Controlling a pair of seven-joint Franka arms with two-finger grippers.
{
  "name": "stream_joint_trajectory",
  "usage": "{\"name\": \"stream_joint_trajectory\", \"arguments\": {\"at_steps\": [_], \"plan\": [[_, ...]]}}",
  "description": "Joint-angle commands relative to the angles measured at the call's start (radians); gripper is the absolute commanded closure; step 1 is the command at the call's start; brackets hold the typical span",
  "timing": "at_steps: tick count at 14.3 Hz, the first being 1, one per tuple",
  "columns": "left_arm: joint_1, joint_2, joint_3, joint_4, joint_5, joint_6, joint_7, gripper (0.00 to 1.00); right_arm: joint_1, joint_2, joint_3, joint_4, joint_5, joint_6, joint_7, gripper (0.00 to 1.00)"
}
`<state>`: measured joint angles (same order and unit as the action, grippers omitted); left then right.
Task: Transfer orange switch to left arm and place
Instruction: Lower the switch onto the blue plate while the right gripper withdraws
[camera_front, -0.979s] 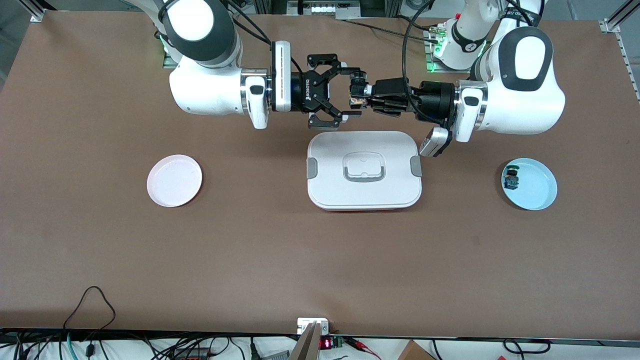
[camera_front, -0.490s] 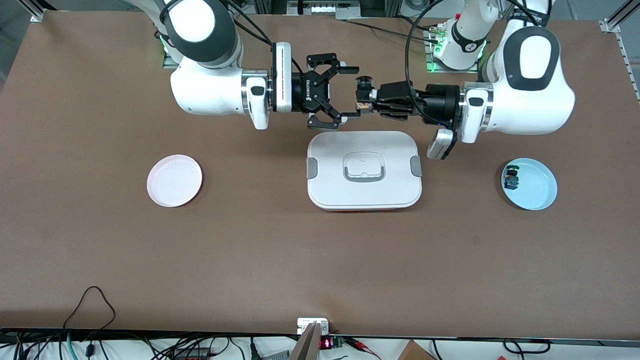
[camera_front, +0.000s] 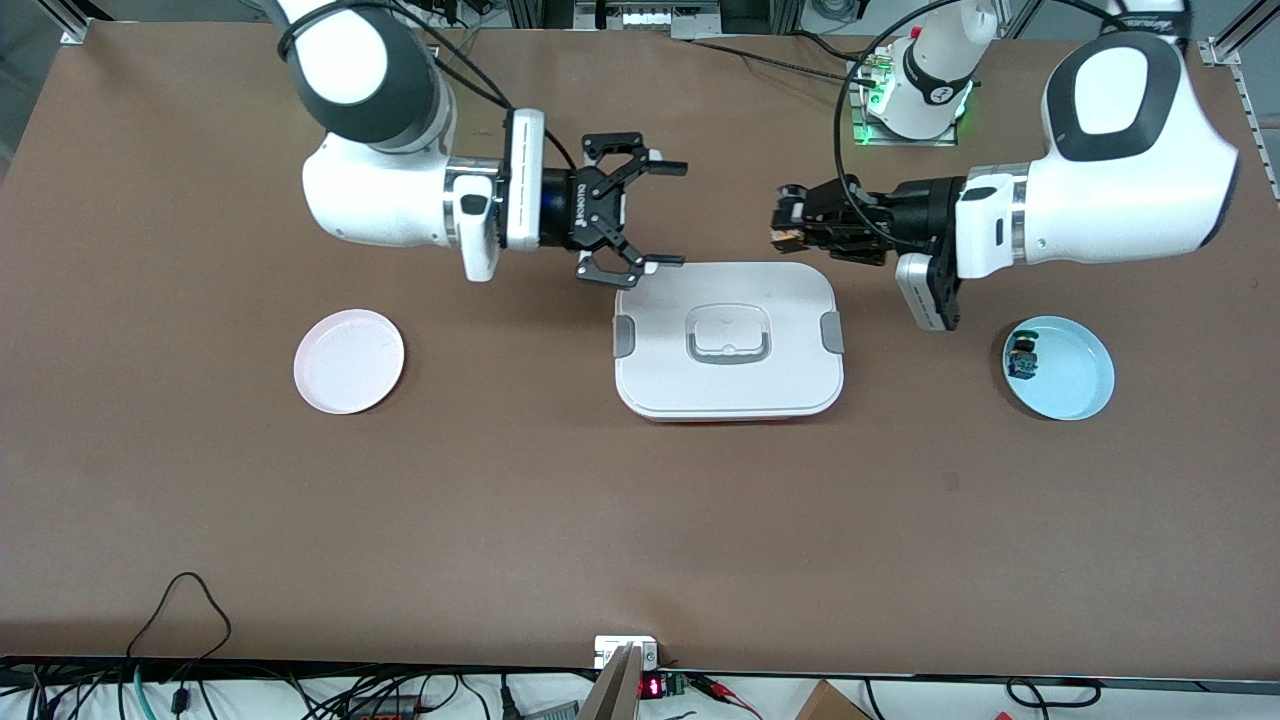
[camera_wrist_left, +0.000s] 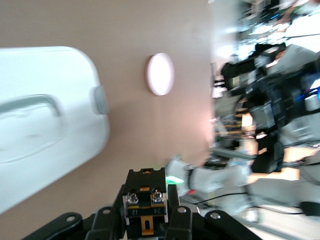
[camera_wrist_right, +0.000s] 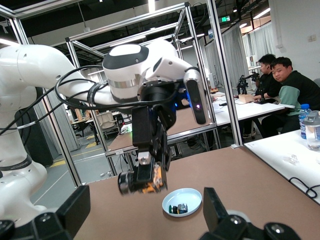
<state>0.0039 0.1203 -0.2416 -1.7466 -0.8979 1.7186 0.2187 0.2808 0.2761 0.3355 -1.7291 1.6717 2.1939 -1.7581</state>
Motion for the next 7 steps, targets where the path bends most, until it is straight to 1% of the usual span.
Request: {"name": "stream_joint_trajectory", "arguments": {"at_steps": [1, 4, 6, 7], "plan": [[0.014, -0.007, -0.004, 0.035, 0.230, -0.040, 0.031, 0.87, -0.025, -0.060, -0.061, -0.076, -0.026, -0.101, 0.003, 0.00], [0.014, -0.005, -0.004, 0.035, 0.458, -0.046, 0.152, 0.87, -0.026, -0.061, -0.166, -0.092, -0.110, -0.247, 0.009, 0.00], [0.014, 0.001, -0.004, 0.035, 0.583, -0.056, 0.209, 0.87, -0.032, -0.061, -0.238, -0.106, -0.185, -0.331, 0.009, 0.00], [0.011, 0.007, -0.004, 0.035, 0.646, -0.057, 0.240, 0.87, -0.043, -0.061, -0.263, -0.107, -0.225, -0.370, 0.011, 0.00]]}}
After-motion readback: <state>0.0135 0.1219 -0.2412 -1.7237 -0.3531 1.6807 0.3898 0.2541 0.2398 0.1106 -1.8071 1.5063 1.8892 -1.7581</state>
